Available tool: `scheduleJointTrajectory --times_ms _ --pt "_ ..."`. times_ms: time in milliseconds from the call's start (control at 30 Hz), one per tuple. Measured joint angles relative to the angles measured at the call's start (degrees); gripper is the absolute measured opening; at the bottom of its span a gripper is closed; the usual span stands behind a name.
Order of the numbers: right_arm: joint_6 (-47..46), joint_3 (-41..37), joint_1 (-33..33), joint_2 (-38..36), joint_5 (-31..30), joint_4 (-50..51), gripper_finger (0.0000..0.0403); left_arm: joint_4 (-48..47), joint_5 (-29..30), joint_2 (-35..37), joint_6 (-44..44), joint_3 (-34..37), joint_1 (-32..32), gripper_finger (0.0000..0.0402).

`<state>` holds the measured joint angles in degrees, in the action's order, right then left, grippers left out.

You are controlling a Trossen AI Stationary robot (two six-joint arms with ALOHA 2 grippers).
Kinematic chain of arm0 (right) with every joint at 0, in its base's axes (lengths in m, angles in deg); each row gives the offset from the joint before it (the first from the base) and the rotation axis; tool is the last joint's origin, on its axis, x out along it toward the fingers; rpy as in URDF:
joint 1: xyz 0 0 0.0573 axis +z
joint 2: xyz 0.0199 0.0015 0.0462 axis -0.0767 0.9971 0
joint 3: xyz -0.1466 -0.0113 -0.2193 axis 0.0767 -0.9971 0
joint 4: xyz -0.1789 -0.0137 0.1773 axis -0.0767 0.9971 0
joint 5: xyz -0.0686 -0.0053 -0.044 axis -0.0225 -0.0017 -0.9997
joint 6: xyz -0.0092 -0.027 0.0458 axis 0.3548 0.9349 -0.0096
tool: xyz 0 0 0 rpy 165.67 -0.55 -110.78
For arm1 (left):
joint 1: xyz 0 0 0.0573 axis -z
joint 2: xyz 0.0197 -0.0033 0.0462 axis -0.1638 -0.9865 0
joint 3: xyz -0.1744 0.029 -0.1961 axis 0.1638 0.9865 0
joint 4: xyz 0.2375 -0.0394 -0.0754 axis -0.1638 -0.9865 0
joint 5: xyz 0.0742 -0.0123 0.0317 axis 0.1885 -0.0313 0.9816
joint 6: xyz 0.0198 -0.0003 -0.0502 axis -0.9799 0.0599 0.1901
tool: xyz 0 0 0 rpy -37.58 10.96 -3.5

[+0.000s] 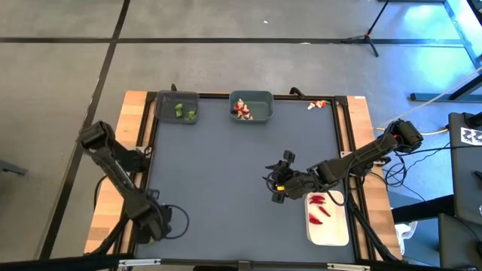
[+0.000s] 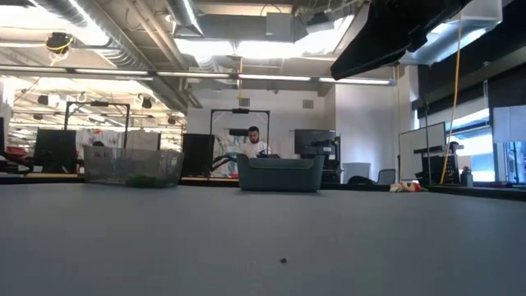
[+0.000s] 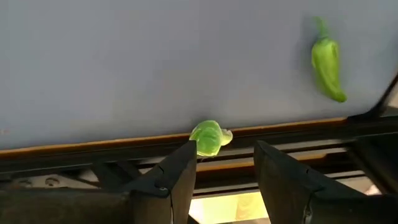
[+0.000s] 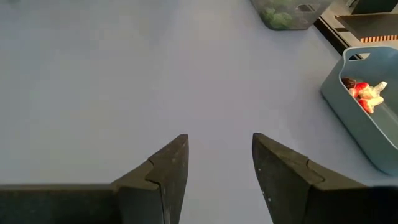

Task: Sort produce into baskets
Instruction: Put the green mushroom into the blue bin

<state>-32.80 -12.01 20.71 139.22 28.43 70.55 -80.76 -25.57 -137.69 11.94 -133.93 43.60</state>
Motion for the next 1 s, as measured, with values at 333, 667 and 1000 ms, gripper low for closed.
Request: scheduleJointTrajectory --times_ms 333,667,1000 --pt "0.0 0.0 0.0 0.0 0.0 0.0 0.0176 -0.6 0.4 -8.4 -3.0 0.0 3.5 0.0155" --pt "0.0 0.0 0.0 0.0 0.0 0.0 0.0176 -0.5 -0.2 -12.4 -9.3 0.0 4.7 0.0113" --pt "-0.7 0.0 0.0 0.0 0.0 0.0 0.0176 -2.3 3.1 -9.9 -21.1 0.1 0.4 0.0008"
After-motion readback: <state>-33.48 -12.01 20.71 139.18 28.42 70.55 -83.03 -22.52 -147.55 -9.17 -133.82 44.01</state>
